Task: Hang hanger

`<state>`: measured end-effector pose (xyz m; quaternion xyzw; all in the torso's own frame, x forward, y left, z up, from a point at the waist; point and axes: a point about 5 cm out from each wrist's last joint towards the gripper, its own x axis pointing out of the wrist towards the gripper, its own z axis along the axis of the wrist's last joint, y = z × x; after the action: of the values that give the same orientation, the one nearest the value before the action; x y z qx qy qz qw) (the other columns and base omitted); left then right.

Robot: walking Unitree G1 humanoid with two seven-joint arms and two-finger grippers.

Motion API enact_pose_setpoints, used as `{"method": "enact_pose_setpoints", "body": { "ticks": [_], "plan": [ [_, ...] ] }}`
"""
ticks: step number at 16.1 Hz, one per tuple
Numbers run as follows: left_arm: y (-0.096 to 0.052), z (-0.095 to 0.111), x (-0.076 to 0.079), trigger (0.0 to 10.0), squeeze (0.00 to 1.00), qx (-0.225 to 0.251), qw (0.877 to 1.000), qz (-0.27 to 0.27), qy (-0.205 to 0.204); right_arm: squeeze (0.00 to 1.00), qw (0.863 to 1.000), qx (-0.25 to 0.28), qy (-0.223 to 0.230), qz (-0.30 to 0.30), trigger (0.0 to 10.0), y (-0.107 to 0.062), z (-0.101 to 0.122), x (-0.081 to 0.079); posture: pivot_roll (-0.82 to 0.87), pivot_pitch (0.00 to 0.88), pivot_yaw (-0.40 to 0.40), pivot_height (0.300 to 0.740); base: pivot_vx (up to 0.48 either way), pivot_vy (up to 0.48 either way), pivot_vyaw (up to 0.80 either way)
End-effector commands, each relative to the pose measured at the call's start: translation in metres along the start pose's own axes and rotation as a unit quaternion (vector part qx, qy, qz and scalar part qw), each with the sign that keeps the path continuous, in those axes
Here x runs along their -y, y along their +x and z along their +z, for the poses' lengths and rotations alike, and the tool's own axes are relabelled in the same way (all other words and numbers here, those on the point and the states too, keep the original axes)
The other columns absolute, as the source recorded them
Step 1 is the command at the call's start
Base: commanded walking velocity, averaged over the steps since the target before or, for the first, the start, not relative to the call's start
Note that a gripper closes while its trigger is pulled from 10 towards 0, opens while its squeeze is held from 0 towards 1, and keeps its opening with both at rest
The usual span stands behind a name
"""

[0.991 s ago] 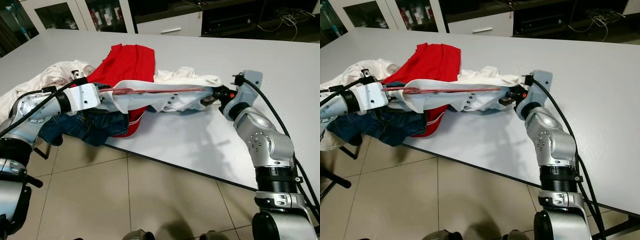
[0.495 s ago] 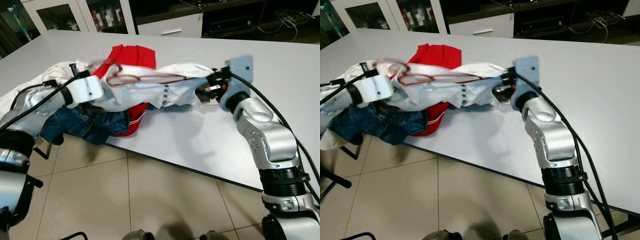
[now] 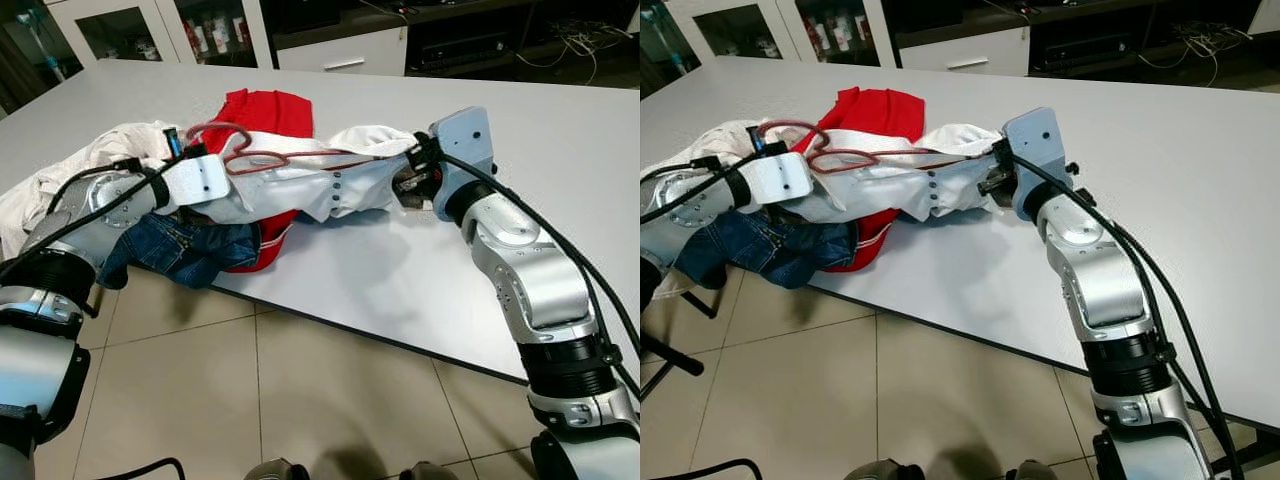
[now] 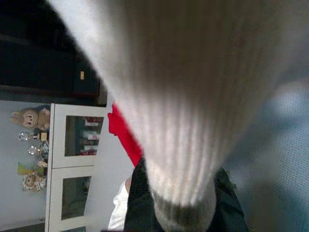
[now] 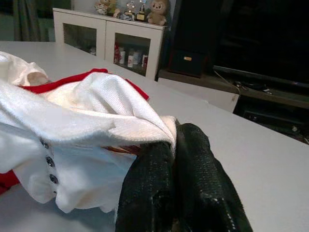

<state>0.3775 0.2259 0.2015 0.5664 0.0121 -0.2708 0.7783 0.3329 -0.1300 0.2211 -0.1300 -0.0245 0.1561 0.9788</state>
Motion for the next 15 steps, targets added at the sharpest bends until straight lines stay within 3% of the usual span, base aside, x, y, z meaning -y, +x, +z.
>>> {"method": "enact_pose_setpoints", "body": {
  "ticks": [1,3,7,9,10,15],
  "plan": [
    [-0.004,-0.007,-0.006,0.0,0.0,-0.024,1.0,0.008,0.009,0.0,1.0,-0.001,-0.005,-0.004,0.0,-0.002,0.001,0.0,-0.13,0.009,0.143,0.74,0.0,0.0,0.0],
    [0.001,0.003,-0.012,0.0,0.0,-0.013,0.999,0.031,0.015,0.0,1.0,-0.005,-0.014,-0.002,0.0,0.0,0.002,-0.003,-0.12,0.006,0.142,0.74,0.0,0.0,0.0],
    [0.016,0.025,-0.008,0.0,0.0,0.008,0.999,0.045,0.029,0.0,0.999,-0.022,-0.026,0.013,0.0,0.005,-0.002,-0.02,-0.12,0.002,0.139,0.74,0.0,0.0,0.0],
    [0.014,0.026,-0.014,0.0,0.0,0.027,0.996,0.084,-0.018,0.0,0.998,-0.045,-0.031,-0.003,0.0,0.005,-0.012,-0.012,-0.12,0.002,0.139,0.74,0.0,0.0,0.0],
    [0.009,0.019,-0.015,0.0,0.0,0.021,0.996,0.085,-0.029,0.0,0.997,-0.061,-0.033,-0.023,0.0,0.003,-0.02,0.001,-0.12,0.002,0.139,0.74,0.0,0.0,0.0],
    [-0.003,-0.005,-0.001,0.0,0.0,-0.021,0.999,0.04,-0.013,0.0,0.995,-0.07,-0.021,-0.07,0.0,0.0,-0.022,0.029,-0.12,0.002,0.132,0.74,0.0,0.0,0.0]
  ]
}}
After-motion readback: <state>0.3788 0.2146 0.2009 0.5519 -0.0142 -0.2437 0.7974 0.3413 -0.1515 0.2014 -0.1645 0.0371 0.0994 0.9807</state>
